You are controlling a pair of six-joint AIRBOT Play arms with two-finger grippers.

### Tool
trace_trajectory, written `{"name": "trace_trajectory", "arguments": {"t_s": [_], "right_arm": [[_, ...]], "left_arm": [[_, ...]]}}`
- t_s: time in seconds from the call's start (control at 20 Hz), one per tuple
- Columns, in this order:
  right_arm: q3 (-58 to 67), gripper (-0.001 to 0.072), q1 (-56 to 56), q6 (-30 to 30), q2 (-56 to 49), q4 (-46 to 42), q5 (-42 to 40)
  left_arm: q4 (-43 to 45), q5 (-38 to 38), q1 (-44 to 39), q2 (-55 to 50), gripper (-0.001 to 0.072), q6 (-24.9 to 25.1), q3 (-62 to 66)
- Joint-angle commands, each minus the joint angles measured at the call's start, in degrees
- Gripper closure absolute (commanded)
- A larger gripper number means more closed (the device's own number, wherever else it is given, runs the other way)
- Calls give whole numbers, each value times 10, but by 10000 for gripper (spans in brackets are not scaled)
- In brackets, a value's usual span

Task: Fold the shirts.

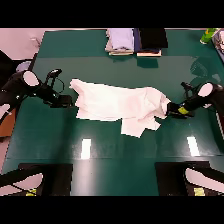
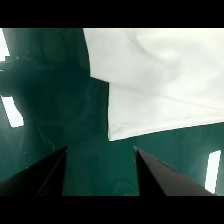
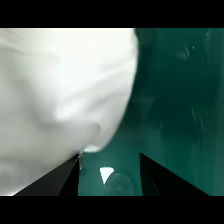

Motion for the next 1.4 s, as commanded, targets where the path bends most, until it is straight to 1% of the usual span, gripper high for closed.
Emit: {"name": "trace_trajectory", "arguments": {"t_s": [0.0,0.05,0.1,0.2,0.25,0.5,0.6,0.75,0.9,1.15,1.2,1.25,1.3,1.35], "right_arm": [[-4,284,26,14,-31,7,-46],[-4,315,29,14,-34,6,-54],[-4,447,29,13,-36,6,-56],[-4,678,29,7,-35,4,-60],[-4,694,29,2,-35,4,-59],[-4,694,29,2,-35,4,-56],[-4,694,29,3,-35,5,-56],[-4,694,29,3,-35,5,-55],[-4,694,29,2,-35,5,-54],[-4,694,29,3,-35,5,-55],[-2,694,29,2,-35,5,-55],[5,694,29,1,-35,5,-52],[16,694,29,-2,-35,5,-46],[31,695,29,-4,-34,5,-36]], "left_arm": [[-3,1,0,0,207,0,-2],[-3,1,0,0,208,0,-2],[-3,1,0,0,207,0,-2],[-3,1,0,0,207,0,-2],[-3,2,0,-2,207,0,-2],[-6,26,-2,-25,206,0,-40],[-19,33,-18,-49,206,0,-41],[-28,66,-55,-73,207,0,-41],[-28,69,-83,-82,208,0,-41],[-24,67,-85,-82,210,0,-41],[-24,67,-85,-82,300,0,-41],[-24,67,-85,-82,558,0,-41],[-24,69,-85,-82,682,0,-41],[-22,76,-85,-80,679,0,-40]]}}
